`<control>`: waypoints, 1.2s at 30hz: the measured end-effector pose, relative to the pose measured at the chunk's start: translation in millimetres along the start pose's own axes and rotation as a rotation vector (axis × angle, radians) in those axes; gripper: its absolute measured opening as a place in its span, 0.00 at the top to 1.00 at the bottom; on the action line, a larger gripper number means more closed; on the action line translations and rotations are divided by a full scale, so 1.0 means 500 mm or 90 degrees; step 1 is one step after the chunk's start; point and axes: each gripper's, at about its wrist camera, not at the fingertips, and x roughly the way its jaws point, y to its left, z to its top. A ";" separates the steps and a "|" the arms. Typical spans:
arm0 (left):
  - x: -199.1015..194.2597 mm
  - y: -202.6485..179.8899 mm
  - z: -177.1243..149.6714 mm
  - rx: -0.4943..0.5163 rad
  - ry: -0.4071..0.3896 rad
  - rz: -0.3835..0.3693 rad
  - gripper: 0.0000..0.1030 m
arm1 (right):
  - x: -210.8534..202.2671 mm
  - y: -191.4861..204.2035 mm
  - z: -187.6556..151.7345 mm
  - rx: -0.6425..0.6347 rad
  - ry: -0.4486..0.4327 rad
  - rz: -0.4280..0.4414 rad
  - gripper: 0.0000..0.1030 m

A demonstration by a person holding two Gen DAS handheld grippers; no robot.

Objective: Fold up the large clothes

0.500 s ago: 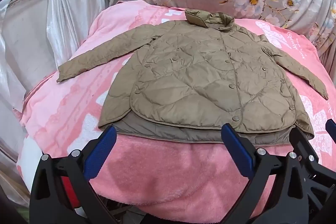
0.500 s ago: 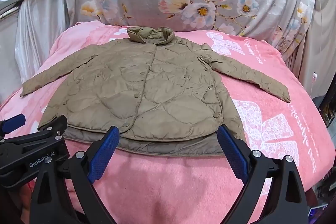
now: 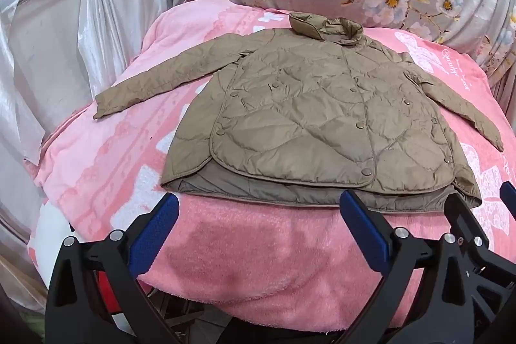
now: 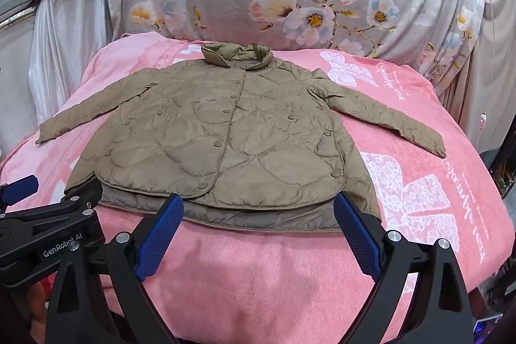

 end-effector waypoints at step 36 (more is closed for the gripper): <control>-0.015 0.009 -0.006 -0.001 -0.002 0.002 0.06 | -0.029 0.020 0.000 -0.007 -0.006 -0.001 0.11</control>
